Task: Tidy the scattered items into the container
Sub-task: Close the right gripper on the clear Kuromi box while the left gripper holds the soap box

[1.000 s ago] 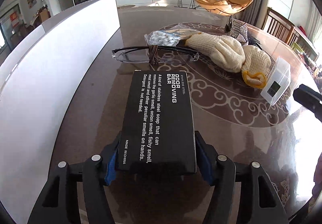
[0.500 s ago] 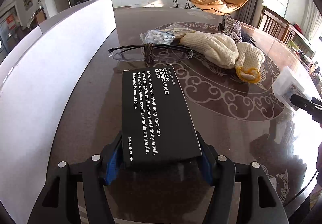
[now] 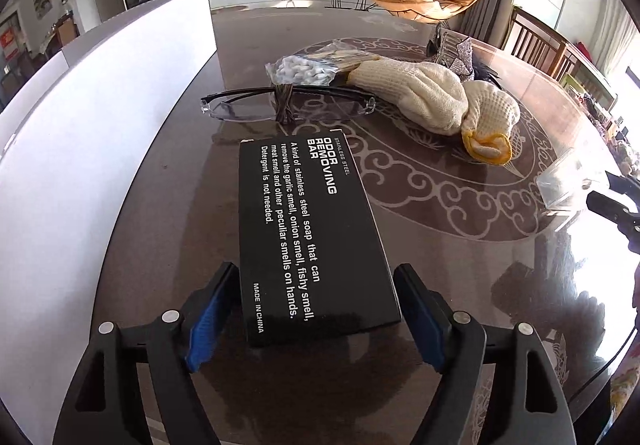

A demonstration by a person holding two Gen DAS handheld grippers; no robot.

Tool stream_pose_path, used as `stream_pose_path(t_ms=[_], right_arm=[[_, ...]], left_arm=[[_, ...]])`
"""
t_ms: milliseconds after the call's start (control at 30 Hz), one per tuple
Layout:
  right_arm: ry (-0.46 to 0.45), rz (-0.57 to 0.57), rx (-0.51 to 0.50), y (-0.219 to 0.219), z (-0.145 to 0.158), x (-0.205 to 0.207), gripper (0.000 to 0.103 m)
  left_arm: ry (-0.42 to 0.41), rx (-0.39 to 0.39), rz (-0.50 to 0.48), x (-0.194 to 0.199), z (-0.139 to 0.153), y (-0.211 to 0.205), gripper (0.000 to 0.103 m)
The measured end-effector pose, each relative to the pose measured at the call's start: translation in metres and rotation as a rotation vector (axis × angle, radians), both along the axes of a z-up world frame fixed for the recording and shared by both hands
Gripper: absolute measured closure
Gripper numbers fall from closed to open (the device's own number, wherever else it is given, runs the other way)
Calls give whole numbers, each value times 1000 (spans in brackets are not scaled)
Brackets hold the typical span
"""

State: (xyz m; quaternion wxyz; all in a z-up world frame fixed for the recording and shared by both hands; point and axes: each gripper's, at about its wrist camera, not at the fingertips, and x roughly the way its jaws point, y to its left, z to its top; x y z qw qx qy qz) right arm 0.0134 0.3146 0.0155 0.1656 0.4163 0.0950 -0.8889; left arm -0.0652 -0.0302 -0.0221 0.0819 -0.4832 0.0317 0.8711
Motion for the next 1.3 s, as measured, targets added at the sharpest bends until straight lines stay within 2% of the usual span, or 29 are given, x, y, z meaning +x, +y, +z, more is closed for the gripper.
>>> stream_pose_path(t_ms=[67, 167, 267, 367, 400, 433, 467, 567, 700, 800, 900, 1067, 1167, 1300], right_arm=[[15, 107, 48, -8, 3, -2, 23], [7, 221, 152, -19, -4, -14, 23], [-56, 287, 146, -26, -16, -29, 23], [-123, 292, 108, -30, -25, -40, 26], [-137, 279, 92, -30, -26, -42, 30], [-146, 264, 75, -30, -26, -42, 52], [-152, 246, 62, -29, -26, -41, 70], [-156, 181, 34, -27, -21, -29, 70], [-174, 103, -71, -25, -13, -7, 70], [-184, 54, -100, -38, -14, 4, 70], [-142, 5, -70, -57, -18, 12, 70], [-108, -57, -71, -72, -29, 7, 70], [-82, -63, -56, -75, -30, 3, 67], [-62, -56, -42, -76, -31, 2, 66]], left_arm=[[5, -25, -8, 0, -1, 5, 20], [10, -13, -3, -1, -1, 5, 18], [7, -15, 6, -8, -1, 5, 16], [-8, -21, 5, -16, -2, 7, 11], [-12, -22, 6, -18, -2, 7, 11], [-9, -23, 11, -18, 0, 6, 22], [-3, -17, 18, -18, 3, 4, 44], [-29, 70, 29, -13, 9, -8, 45], [-32, 65, -1, 11, 13, 0, 46], [-31, 41, -2, 29, 10, 17, 46], [9, -20, 31, 37, 7, 34, 45], [34, -19, 72, 28, 8, 40, 44], [37, -19, 89, 19, 6, 41, 39], [49, -20, 103, 15, 4, 42, 38]])
